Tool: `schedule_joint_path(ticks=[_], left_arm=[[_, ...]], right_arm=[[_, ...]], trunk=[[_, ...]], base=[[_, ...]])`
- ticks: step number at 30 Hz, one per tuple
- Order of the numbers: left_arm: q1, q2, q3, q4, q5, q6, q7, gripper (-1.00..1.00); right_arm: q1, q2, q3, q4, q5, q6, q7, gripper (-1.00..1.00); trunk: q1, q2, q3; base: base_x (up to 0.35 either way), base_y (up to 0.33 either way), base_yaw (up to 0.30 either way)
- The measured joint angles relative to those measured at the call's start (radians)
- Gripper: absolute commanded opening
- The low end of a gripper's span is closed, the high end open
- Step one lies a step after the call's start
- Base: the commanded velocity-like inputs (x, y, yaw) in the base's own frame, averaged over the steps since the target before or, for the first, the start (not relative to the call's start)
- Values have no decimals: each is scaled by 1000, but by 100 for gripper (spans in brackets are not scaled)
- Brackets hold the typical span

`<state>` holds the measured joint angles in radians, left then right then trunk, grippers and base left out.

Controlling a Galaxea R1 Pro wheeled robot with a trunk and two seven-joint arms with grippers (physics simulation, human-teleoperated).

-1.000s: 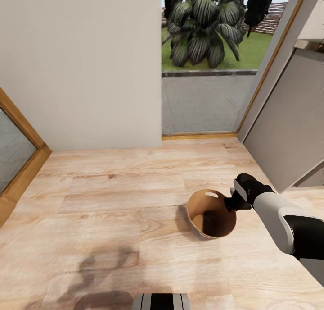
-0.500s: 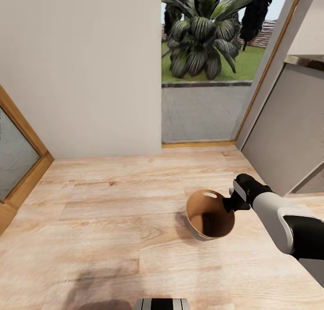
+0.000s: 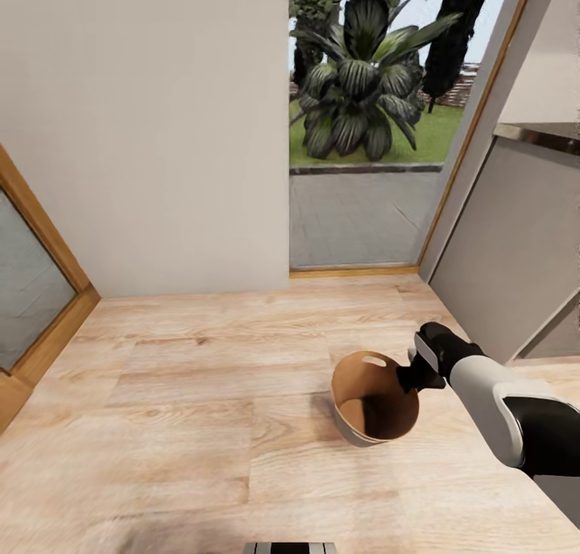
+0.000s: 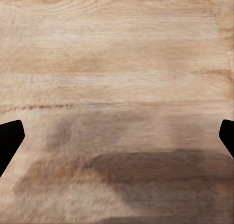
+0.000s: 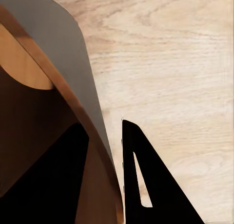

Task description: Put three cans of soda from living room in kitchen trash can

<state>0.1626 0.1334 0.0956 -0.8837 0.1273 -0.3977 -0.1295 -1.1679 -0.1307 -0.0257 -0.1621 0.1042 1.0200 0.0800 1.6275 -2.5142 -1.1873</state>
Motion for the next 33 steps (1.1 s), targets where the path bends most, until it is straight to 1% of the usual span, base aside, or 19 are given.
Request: schedule_joint_path(ticks=[2,5,8,10,15,20,22,25,27,30,33], left_arm=[[-1,0,-1,0,-1,4,0,100],[-4,0,-3,1,-3,14,-1,100],[-6,1,-4,1,-3,28,-1,100],[-7,1,-4,1,-3,33,-1,100],[-8,2,-3,1,-4,35,-1,100],[-8,2,-5,1,-4,36,-1,100],[-8,2,-5,1,-5,36,-1,100],[-8,2,-5,1,-5,36,-1,100],[-8,2,-5,1,-5,36,-1,100],[-8,2,-6,1,-5,37,-1,100],[-8,2,-6,1,-6,37,-1,100]], right_arm=[[4,0,1,-1,12,0,-1,-100],[11,3,2,4,12,0,11,-100],[14,3,-6,7,-3,1,32,-100],[28,4,-8,5,-12,1,40,-100],[40,5,6,1,21,1,41,-100],[42,5,-6,5,-3,1,43,-100],[48,5,-3,7,-1,0,43,-100],[55,6,5,7,15,-1,42,-100],[57,6,5,7,14,-1,42,-100],[67,6,-1,3,1,0,43,-100],[74,7,2,1,6,-1,43,-100]], trunk=[[-1,0,8],[-2,1,19],[-4,2,31],[-5,2,39],[-7,3,58],[-9,5,77],[-10,5,85],[-11,6,97],[-12,6,105],[-14,7,116],[-15,8,128]], base=[[0,0,0],[0,0,0],[0,0,0],[0,0,0],[0,0,0],[0,0,0],[0,0,0],[0,0,0],[0,0,0],[0,0,0],[0,0,0]])
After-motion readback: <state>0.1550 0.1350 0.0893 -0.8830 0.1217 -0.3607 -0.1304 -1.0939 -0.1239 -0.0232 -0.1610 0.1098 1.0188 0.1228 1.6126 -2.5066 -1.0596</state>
